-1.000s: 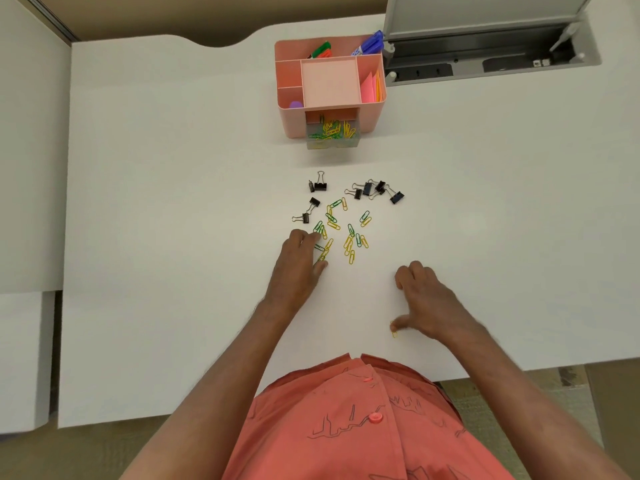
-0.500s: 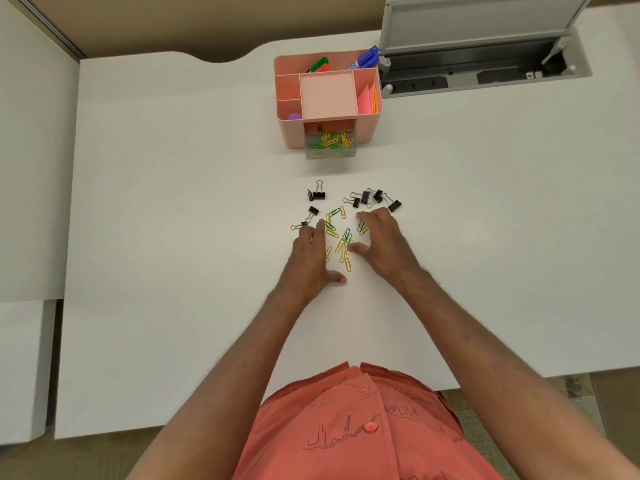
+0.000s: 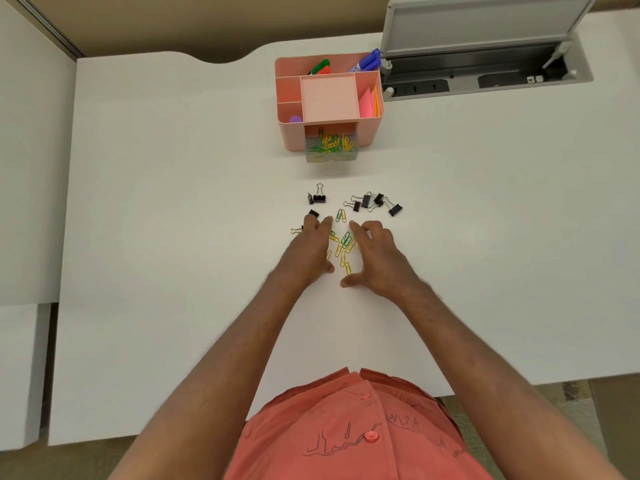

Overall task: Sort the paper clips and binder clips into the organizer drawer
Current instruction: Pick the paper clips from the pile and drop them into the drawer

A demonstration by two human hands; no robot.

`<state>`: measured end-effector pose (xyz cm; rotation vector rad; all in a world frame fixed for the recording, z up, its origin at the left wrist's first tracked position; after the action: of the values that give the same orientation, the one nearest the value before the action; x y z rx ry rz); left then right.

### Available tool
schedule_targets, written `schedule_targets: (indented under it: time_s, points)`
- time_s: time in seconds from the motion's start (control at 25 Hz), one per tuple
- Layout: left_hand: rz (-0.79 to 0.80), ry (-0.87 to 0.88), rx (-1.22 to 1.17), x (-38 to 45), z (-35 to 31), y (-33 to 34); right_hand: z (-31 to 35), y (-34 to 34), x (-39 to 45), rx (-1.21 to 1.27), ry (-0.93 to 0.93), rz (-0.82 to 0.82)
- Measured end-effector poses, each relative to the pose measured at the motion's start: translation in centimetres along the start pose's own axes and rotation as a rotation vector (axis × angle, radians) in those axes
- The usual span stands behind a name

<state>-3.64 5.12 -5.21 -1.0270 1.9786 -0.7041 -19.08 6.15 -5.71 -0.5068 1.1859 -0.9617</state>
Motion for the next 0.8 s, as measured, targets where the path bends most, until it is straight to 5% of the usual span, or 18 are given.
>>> schedule_targets:
  time_s: [0.28,0.8]
  points:
    - [-0.077,0.004,-0.045,0.0,0.6,0.1,0.5,-0.5,1.3,0.308,0.001,-0.059]
    - [-0.242,0.045,-0.109,-0.9,0.3,0.9,2.5,-0.3,1.0,-0.019,-0.133,-0.157]
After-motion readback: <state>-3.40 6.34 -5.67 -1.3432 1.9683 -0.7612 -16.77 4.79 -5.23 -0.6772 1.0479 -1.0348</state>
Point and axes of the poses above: each hand's wrist, its own x-axis towards the middle knuckle, its own y-axis out of the palm, z = x × y, the point moved 5 cm from there along x, towards the middle knuckle, and after that the axes turned 13 degrees about y, right-handed, at the moved point
